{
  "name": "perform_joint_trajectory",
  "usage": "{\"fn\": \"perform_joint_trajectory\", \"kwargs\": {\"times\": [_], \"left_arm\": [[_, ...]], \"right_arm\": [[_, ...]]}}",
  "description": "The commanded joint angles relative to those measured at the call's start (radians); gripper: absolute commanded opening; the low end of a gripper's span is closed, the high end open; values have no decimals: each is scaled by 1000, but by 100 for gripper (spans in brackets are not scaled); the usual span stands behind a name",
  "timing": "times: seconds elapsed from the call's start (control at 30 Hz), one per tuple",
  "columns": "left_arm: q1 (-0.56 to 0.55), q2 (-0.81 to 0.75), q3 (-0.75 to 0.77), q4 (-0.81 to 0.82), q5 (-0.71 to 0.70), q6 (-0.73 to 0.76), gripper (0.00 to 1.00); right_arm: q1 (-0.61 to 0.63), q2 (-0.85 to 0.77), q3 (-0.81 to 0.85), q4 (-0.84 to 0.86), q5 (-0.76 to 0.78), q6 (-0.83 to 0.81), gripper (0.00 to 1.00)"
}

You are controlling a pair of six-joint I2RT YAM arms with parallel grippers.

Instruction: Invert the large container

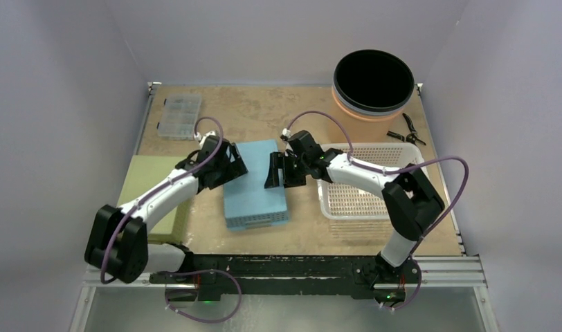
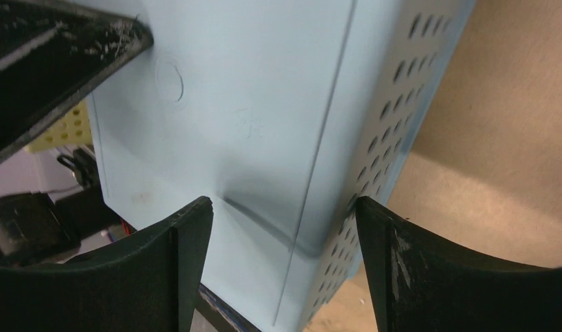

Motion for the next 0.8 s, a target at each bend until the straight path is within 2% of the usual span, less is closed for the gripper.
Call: {"fn": "perform_joint_trajectory", "kwargs": {"times": [0.0,0.1,0.17,0.27,0.37,0.57,0.77], "left_arm": [[105,135,138,135,136,108,85],[208,220,209,132,219,156,85],[258,239,248,117,297,176,86],[276,201,283,78,280,234,89],[279,177,337,-24,241,310,91],[281,97,375,-124,147,399,94],[281,-21,359,-172,181,447,94]], "right_arm": [[19,73,168,54,13,77,79],[15,180,339,-28,11,17,79],[9,237,457,-119,62,-51,80],[-9,260,555,-222,107,-100,82],[-17,204,515,-199,120,-107,86],[-16,113,371,-190,135,-114,90],[16,6,248,-141,129,-236,91]]}}
